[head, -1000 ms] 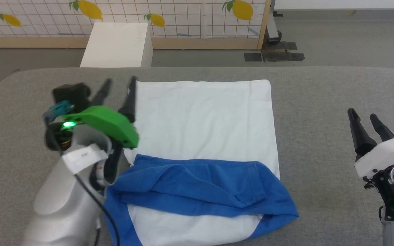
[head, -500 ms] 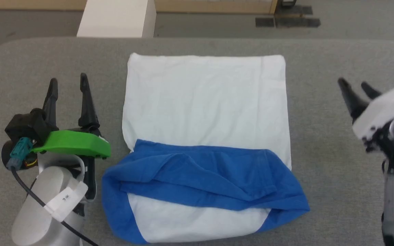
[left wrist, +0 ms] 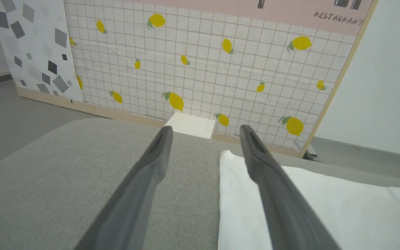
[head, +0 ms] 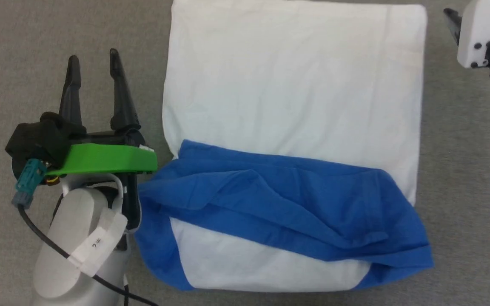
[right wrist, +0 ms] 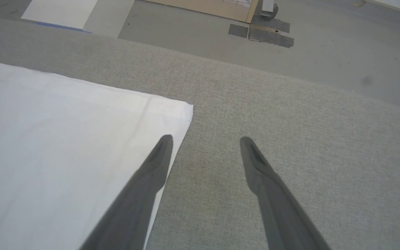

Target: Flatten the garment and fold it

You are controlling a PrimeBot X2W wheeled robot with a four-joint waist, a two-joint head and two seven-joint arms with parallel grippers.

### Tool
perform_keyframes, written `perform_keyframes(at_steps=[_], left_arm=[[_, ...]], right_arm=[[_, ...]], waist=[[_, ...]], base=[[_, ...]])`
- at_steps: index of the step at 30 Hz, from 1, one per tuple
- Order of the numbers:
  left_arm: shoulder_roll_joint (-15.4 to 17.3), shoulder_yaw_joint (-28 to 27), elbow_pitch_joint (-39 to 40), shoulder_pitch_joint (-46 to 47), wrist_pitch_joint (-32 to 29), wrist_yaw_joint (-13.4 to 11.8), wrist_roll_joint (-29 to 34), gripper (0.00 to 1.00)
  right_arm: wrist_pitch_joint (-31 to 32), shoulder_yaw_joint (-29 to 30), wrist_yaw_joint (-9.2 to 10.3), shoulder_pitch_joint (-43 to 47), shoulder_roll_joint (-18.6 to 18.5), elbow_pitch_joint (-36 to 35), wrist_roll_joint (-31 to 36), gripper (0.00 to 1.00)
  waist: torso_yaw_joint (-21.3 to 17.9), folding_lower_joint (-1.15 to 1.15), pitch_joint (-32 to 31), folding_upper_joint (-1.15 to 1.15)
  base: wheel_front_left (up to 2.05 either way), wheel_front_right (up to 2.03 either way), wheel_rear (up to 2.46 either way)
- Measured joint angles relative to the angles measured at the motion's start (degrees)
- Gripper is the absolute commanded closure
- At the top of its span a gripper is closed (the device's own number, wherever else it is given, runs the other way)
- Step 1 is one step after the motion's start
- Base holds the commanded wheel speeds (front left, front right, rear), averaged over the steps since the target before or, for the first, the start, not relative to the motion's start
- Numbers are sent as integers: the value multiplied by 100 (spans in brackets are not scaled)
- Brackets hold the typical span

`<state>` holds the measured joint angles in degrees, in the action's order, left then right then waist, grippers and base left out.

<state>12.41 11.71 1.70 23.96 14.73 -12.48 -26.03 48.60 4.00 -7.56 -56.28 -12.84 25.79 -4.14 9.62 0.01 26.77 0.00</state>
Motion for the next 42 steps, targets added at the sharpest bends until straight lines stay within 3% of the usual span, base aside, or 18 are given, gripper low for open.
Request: perform_keyframes(at_steps=[7,12,13,14,15,20,24,27,33,38,42], left_arm=[[-392,-192,56,21,1,267,241,0],[-582,-323,-145,35,1,495,315,0],[-590,-345,-178,42,1,521,339,0],[-600,-357,-202,51,1,539,347,0],[-605,-370,-231,65,1,558,359,0],[-524,-375,-432,161,-36,672,387,0],[-322,-363,-516,566,-438,922,304,0],[11,-355,-710,1107,-1136,1132,211,0],[517,-191,-1568,2531,-3138,1428,-98,0],[806,-8,-2205,3499,-4563,1492,-127,0],[928,180,-2516,4095,-5435,1395,-66,0]], right_arm=[[344,-125,0,-433,-48,528,631,0],[720,-354,1,-716,-255,543,593,0],[784,-350,1,-736,-257,536,558,61],[805,-348,1,-745,-258,533,526,87],[813,-350,1,-747,-256,527,485,100],[726,-366,0,-731,-130,520,334,100],[407,-323,0,-658,-36,533,129,100],[160,-426,0,-658,47,519,-46,100],[-102,-939,0,-693,112,376,-586,100],[-236,-1505,0,-728,96,73,-1006,100],[-290,-1852,0,-815,2,-220,-1333,100]], waist=[[508,0,651,0],[749,-1,914,0],[747,-1,920,0],[738,-1,920,0],[720,-1,916,0],[559,0,832,0],[400,-1,696,0],[250,0,616,0],[-118,-1,542,0],[-445,-1,602,0],[-670,-1,778,0]], base=[[0,0,0],[0,0,0],[0,0,0],[0,0,0],[0,0,0],[0,0,0],[0,0,0],[0,0,0],[0,0,0],[0,0,0],[0,0,0]])
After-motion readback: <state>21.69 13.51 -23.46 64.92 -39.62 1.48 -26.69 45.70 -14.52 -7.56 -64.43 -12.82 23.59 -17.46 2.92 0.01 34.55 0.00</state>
